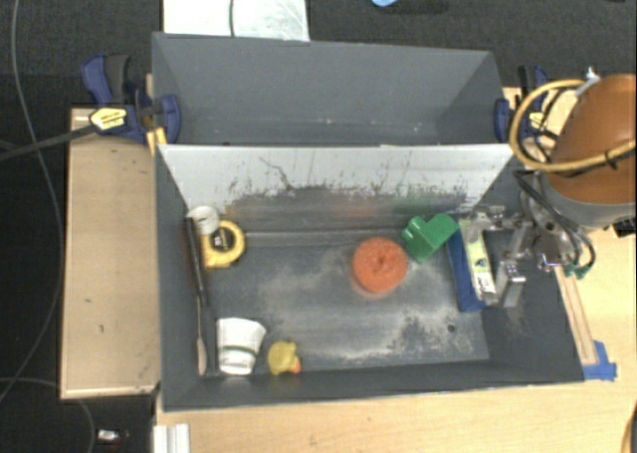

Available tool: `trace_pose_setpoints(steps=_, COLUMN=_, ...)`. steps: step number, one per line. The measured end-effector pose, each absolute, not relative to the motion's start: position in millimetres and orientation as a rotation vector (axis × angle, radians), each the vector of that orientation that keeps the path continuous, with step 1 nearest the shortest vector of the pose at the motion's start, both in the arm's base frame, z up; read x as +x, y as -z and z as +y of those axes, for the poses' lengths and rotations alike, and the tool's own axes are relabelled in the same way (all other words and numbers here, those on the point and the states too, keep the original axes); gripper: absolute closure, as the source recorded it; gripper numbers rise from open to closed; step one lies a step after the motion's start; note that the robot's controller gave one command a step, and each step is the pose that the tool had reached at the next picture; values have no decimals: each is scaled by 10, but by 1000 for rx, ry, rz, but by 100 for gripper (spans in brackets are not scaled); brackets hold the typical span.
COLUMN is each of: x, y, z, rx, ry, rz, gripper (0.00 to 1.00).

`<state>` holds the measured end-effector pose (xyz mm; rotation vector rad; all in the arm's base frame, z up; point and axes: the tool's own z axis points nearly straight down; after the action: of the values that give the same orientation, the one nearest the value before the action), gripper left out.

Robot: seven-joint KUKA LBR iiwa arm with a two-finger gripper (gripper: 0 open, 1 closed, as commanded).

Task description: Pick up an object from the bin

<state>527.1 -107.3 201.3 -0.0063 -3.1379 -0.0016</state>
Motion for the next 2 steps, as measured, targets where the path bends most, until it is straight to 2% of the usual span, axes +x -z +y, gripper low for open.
trace_pose_setpoints(steps=1, x=5287, y=-2046, z=-1071, rx=-2, ry=-1, rz=-3145, gripper=0)
trace_pose_setpoints(steps=2, x=5606, y=-1957, z=-505, rx=51, ry=-2, rz=-3148, gripper=0)
